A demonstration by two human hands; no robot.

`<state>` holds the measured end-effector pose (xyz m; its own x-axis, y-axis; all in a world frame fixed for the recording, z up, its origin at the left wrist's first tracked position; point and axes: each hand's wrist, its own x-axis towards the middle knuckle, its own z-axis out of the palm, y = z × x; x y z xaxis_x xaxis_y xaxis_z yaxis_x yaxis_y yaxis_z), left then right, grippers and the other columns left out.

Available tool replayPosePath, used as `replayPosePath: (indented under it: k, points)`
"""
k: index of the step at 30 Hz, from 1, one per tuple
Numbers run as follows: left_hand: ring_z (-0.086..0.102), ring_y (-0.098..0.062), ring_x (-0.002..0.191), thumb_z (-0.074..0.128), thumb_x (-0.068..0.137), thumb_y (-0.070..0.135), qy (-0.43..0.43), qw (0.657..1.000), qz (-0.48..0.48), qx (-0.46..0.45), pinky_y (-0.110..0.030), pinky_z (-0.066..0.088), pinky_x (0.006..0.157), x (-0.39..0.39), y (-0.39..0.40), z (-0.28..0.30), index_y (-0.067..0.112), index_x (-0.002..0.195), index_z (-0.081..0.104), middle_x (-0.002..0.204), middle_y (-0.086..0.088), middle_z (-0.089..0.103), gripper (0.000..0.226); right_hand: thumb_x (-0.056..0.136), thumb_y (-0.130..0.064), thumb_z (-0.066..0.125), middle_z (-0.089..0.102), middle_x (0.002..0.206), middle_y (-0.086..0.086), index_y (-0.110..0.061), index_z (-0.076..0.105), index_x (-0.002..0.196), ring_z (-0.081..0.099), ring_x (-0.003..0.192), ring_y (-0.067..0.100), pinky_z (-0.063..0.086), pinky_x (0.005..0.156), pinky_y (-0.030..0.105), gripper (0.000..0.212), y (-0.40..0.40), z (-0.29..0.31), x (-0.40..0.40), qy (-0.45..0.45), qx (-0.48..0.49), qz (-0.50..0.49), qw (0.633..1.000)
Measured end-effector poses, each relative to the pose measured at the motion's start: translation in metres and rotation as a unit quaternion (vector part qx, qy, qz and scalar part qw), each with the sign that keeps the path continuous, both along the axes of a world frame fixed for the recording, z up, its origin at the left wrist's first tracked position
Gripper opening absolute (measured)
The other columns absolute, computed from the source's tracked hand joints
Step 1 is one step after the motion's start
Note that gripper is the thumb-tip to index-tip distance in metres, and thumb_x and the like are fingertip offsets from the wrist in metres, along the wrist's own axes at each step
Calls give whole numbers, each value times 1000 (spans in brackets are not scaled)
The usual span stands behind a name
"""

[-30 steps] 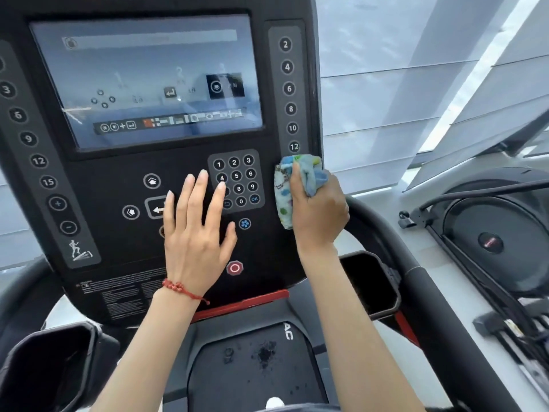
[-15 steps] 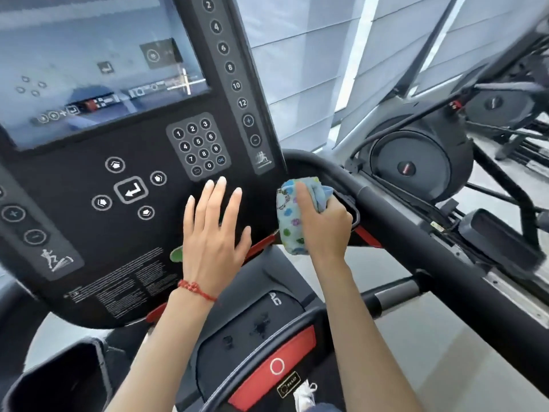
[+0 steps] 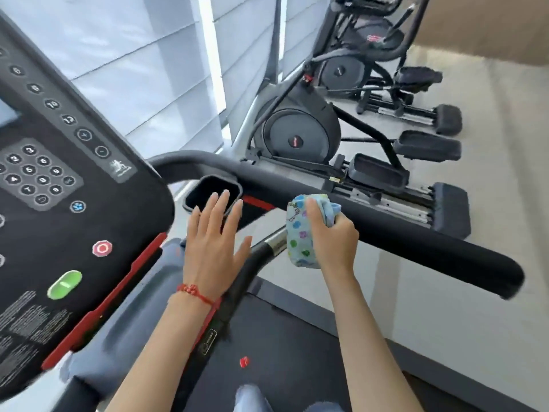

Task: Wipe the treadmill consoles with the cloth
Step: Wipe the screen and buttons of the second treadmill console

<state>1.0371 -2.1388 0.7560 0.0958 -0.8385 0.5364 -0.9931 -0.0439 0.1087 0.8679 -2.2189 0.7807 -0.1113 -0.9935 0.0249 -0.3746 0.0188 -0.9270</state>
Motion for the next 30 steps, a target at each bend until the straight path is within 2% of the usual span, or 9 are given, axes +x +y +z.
replayPosePath:
  k: [3, 5, 8, 11, 17, 21, 24, 27, 30]
  points:
    - [34, -35, 131, 44, 86, 34, -1, 999, -48, 19, -50, 23, 108, -42, -17, -5, 7, 131, 44, 139, -21, 44, 52, 83, -51, 57, 61, 70, -5, -16, 60, 73, 60, 68, 9, 51, 62, 28, 37, 1, -7, -56, -16, 24, -44, 999]
    - [35, -35, 129, 43, 86, 34, -2, 996, -83, 29, -51, 26, 107, -77, -28, -10, 8, 130, 45, 137, -21, 45, 51, 82, -51, 59, 62, 72, -4, -19, 59, 71, 60, 69, 8, 52, 63, 29, 34, 5, -11, -99, -40, 42, -75, 995]
    - [37, -35, 128, 43, 87, 35, 5, 990, -137, 42, -54, 32, 104, -139, -40, -16, 5, 128, 49, 135, -21, 47, 51, 81, -50, 60, 64, 77, -2, -19, 59, 74, 61, 71, 7, 52, 61, 26, 32, 16, -16, -168, -84, 74, -123, 986]
    - [36, -34, 129, 42, 88, 37, 10, 981, -190, 49, -53, 30, 105, -203, -49, -20, 9, 130, 43, 136, -21, 47, 51, 81, -47, 63, 63, 75, -4, -17, 59, 76, 62, 70, 7, 49, 56, 23, 31, 28, -21, -236, -128, 89, -171, 973]
    - [33, -33, 131, 39, 89, 39, 2, 955, -281, 91, -53, 29, 107, -322, -60, -28, 9, 132, 42, 139, -19, 45, 53, 78, -43, 68, 66, 77, -4, -20, 60, 73, 65, 77, 12, 56, 73, 32, 25, 57, -37, -352, -190, 110, -260, 940]
    - [33, -32, 131, 39, 88, 40, -18, 929, -351, 118, -53, 29, 107, -387, -64, -34, 6, 131, 47, 139, -19, 45, 55, 77, -41, 71, 68, 79, -5, -21, 63, 76, 65, 77, 10, 55, 70, 30, 21, 83, -45, -410, -232, 110, -328, 909]
    - [33, -32, 131, 37, 88, 41, -34, 903, -408, 131, -51, 26, 108, -433, -69, -38, 10, 132, 42, 139, -18, 45, 55, 77, -39, 71, 68, 81, -4, -20, 64, 77, 66, 80, 11, 55, 72, 32, 20, 103, -50, -444, -249, 104, -376, 886]
    - [39, -34, 129, 37, 88, 42, -48, 868, -475, 141, -52, 28, 106, -484, -75, -43, 10, 132, 42, 138, -18, 46, 55, 77, -36, 72, 69, 82, -3, -19, 65, 79, 67, 81, 11, 56, 74, 33, 19, 123, -54, -476, -254, 94, -431, 860]
    - [38, -33, 128, 38, 88, 41, -56, 824, -545, 144, -53, 32, 103, -533, -80, -51, 8, 131, 46, 137, -18, 47, 55, 76, -34, 73, 70, 81, -3, -19, 65, 79, 67, 78, 11, 56, 74, 33, 17, 142, -59, -504, -268, 87, -490, 825]
